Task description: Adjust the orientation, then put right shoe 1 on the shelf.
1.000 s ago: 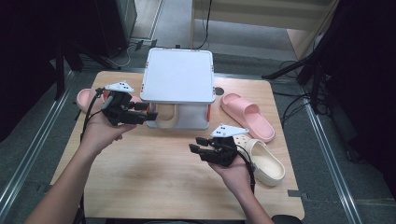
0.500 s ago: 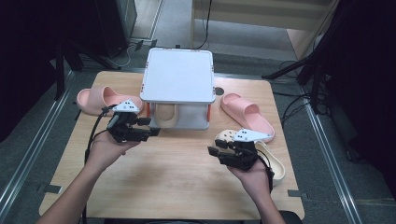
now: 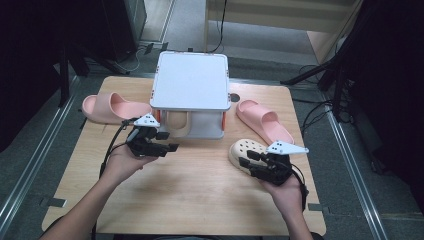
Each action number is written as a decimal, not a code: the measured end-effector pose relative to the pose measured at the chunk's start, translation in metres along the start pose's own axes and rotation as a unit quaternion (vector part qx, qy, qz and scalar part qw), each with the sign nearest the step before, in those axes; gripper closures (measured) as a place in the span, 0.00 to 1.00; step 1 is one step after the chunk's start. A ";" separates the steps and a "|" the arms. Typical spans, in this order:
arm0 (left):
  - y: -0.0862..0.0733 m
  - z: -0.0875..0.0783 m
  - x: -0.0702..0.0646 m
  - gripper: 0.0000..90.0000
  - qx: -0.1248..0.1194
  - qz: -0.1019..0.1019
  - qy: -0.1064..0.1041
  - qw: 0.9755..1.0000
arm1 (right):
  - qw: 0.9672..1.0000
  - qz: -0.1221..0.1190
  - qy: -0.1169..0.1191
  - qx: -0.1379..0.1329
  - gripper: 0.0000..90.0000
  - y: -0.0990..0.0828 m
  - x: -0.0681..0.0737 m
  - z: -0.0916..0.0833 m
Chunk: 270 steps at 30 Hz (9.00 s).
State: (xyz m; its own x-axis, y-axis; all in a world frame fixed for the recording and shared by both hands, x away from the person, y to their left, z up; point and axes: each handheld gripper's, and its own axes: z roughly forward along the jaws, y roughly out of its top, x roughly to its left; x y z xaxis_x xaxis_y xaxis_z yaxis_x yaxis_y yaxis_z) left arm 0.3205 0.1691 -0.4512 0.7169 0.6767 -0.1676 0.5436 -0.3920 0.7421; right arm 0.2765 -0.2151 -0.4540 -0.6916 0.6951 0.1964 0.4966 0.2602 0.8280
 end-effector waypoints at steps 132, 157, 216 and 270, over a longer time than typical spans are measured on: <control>-0.028 0.051 -0.036 0.89 0.039 0.001 -0.023 0.999 | 0.997 -0.006 0.005 0.072 0.96 0.024 -0.019 0.076; -0.011 0.066 -0.018 0.91 0.032 -0.009 -0.026 0.999 | 0.997 0.006 0.004 0.075 0.97 0.003 0.019 0.058; 0.100 -0.036 0.053 0.97 -0.023 -0.037 -0.016 0.999 | 0.996 0.051 -0.040 0.067 0.57 -0.022 0.057 0.054; 0.080 -0.028 0.070 0.97 -0.031 -0.043 0.034 0.998 | 0.986 0.064 -0.149 0.029 0.86 0.041 0.008 0.085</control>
State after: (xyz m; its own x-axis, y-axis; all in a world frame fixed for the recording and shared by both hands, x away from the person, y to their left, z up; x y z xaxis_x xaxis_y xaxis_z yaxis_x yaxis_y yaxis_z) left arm 0.4026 0.2025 -0.3854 0.6366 0.7477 -0.1889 0.5720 -0.2934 0.7660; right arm 0.3354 -0.1420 -0.4632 -0.4398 0.8891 0.1270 0.6057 0.1892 0.7729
